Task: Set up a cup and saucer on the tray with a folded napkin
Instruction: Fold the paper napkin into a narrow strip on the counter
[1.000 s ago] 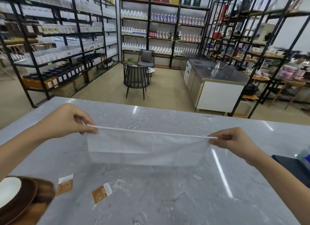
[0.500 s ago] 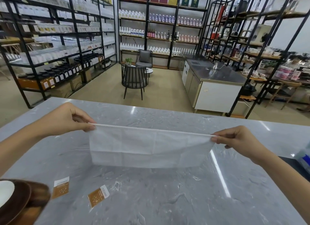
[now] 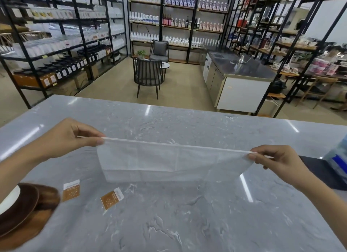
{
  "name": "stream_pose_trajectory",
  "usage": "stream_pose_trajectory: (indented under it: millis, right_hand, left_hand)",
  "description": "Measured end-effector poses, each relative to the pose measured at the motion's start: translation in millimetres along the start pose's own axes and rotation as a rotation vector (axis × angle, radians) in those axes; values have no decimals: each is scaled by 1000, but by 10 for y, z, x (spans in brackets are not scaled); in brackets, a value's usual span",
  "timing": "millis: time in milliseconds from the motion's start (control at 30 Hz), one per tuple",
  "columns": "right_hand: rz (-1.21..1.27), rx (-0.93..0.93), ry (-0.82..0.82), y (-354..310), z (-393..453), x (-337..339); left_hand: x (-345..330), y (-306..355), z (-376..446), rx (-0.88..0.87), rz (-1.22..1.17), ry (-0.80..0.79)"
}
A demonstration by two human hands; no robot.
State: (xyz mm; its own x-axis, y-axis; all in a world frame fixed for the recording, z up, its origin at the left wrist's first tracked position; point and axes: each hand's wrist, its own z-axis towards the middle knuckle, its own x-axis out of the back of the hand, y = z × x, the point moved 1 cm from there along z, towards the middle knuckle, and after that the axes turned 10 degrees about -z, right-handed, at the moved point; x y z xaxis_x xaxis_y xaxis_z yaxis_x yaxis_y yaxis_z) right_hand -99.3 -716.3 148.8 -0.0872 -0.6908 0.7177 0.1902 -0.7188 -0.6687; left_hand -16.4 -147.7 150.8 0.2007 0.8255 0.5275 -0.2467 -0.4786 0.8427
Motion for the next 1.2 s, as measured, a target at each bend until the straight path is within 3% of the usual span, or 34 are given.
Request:
stream_pose_trajectory:
  millis: [267,467,600,733,1000,1200]
  right_hand:
    - [124,-86,-15,342,-755,-181]
    - [232,-323,-77,753,-695,-539]
    - [177,-537,-140,1126,-505,-803]
    - [137,-674,-127,1336,-323,-1009]
    - [-86,-774,-67,1491,-178,-1297]
    - [-101,-871,41,1518,-279,-1438]
  left_hand:
    - [-418,-417,-554,35,-301,-21]
    - [-1029,-684,-404,407,-451,-83]
    - [-1382,-875,-97,572,-380,-75]
    - [-1617,-994,158,593,-186,-53]
    - [-1789,-1015,295,635,39,28]
    - [-1791,-996,334,646,162,19]
